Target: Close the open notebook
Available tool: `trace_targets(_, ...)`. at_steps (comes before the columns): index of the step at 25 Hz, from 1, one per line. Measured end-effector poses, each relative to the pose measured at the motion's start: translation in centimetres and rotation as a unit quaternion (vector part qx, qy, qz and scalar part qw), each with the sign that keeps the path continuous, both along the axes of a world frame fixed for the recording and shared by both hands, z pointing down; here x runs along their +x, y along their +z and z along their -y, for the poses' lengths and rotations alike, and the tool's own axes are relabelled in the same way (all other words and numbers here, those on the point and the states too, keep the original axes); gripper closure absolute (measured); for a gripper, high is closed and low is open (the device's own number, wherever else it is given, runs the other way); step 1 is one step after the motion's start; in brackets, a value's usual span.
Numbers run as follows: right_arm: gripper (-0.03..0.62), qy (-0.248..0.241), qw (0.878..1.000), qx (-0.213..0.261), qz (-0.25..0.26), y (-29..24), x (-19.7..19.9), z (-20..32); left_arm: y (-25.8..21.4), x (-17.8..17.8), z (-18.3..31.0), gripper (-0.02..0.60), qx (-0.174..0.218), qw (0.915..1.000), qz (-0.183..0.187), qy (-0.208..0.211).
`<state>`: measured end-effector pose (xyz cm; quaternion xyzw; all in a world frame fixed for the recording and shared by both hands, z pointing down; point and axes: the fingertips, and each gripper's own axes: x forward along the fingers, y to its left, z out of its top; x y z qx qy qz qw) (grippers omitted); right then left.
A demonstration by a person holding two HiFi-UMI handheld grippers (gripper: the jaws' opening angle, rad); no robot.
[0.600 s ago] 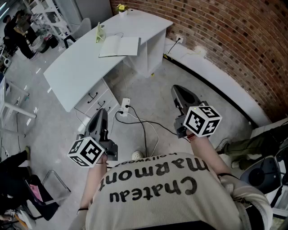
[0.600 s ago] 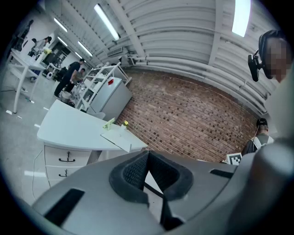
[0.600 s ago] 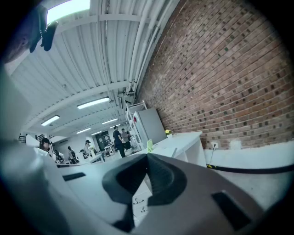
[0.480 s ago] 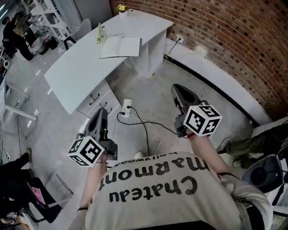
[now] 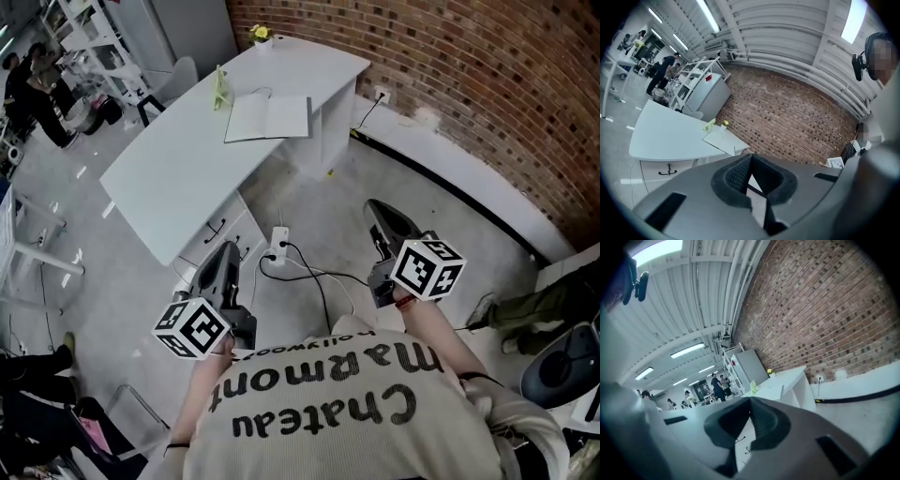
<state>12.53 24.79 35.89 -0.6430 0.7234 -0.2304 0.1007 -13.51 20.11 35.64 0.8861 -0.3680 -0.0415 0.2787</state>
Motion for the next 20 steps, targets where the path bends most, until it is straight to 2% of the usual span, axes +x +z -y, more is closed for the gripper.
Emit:
trace_targets(4, 0.591, -0.001, 0.999, -0.029, -0.025, 1.6, -0.6, 1.8, 1.4, -0.6, 1.6, 0.580, -0.013, 0.9999, 0.002, -0.002)
trace_targets(10, 0.591, -0.013, 0.999, -0.045, -0.027, 3.2, 0.3, 6.1, 2.9, 0.0, 5.0, 0.580, -0.028, 0.9994, 0.003, -0.018)
trace_targets(20, 0.591, -0.071, 0.995, -0.051, -0.041, 3.5, 4.8, 19.7, 2.4, 3.0, 15.0, 0.580, -0.029, 0.9956, -0.013, -0.088)
